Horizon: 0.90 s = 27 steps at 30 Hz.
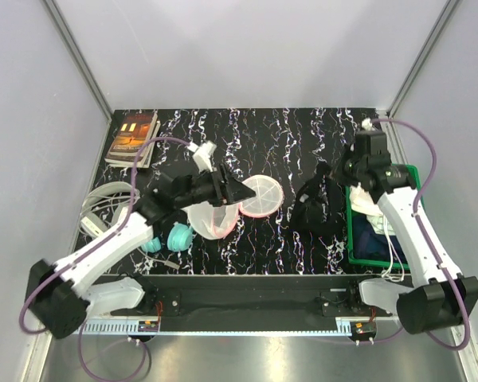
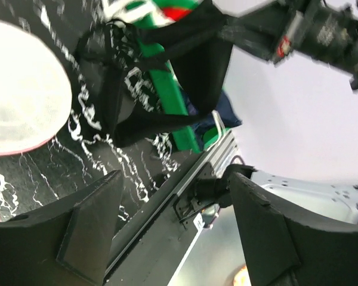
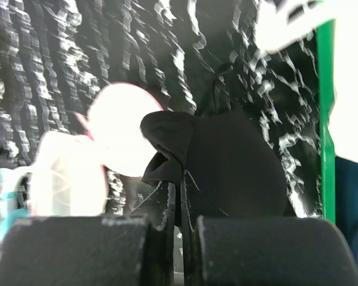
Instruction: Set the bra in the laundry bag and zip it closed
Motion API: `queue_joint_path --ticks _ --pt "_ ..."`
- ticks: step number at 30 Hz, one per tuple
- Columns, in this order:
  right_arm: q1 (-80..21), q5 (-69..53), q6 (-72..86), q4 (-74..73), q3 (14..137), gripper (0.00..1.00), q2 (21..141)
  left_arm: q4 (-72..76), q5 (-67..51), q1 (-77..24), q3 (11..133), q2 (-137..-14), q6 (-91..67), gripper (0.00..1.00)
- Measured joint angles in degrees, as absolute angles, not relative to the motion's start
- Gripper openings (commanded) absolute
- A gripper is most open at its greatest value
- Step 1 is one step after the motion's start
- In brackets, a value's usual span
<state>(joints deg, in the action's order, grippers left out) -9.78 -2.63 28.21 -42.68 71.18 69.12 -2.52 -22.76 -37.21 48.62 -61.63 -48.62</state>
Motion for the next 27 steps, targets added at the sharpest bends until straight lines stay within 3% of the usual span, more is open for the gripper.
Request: queue_joint_path --ticks 5,13,27 --pt "-10.3 -1.0 29.7 -39.5 57.7 0.0 60.3 -1.6 -25.3 -38.9 50.8 -74.2 -49.4 0.67" --pt "-10.5 -0.7 30.5 -39.5 48.2 0.0 47.2 0.5 -25.5 -45.3 58.2 -89.1 -49.7 0.62" --pt "-10.5 -1.3 37.4 -47.5 43.7 0.0 38.4 1.4 -23.9 -47.7 73.0 -109.5 -48.9 0.59"
